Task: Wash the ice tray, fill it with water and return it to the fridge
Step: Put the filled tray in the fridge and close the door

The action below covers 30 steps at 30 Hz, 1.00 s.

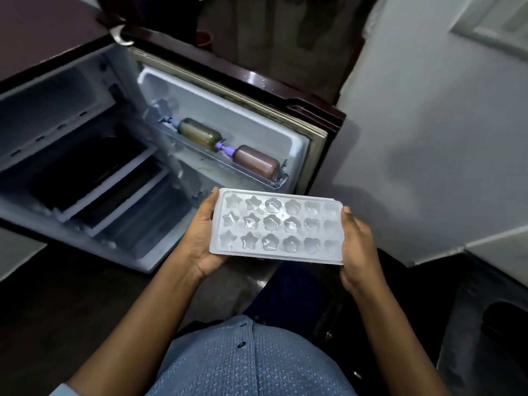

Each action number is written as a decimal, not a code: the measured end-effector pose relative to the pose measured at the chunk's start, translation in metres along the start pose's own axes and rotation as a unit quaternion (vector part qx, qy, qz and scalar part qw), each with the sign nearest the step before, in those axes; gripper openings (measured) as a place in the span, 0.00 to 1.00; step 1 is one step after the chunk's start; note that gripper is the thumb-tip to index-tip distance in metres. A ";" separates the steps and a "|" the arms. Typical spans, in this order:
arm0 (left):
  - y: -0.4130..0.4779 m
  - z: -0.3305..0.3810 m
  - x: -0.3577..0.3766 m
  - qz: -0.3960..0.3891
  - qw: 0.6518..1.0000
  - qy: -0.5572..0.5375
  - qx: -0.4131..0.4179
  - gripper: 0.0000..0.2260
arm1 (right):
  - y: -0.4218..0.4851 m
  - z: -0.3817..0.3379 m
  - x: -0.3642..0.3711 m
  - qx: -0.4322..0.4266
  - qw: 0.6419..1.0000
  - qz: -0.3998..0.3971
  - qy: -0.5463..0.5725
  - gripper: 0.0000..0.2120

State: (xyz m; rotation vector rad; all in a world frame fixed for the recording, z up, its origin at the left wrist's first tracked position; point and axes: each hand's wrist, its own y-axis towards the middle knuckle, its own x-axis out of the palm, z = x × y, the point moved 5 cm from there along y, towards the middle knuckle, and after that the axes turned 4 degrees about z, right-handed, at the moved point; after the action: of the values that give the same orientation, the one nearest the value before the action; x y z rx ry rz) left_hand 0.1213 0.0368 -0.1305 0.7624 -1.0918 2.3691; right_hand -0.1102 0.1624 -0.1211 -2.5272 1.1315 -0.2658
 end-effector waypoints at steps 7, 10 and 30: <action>-0.039 0.002 -0.043 0.070 0.993 -0.064 0.071 0.32 | 0.004 0.000 0.055 -0.004 0.994 -0.100 -0.039 0.19; -0.059 -0.001 -0.065 0.102 0.986 -0.088 0.102 0.32 | -0.001 0.004 0.081 -0.001 0.987 -0.148 -0.056 0.18; -0.155 0.056 -0.197 0.297 0.910 -0.156 0.245 0.24 | -0.051 0.033 0.264 0.022 0.944 -0.306 -0.120 0.19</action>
State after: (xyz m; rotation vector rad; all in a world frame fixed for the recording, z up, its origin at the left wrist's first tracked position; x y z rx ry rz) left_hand 0.3768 0.0577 -0.1387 1.1373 -0.9435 3.1997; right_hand 0.1096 0.0044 -0.1247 -2.7105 0.2236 -0.1261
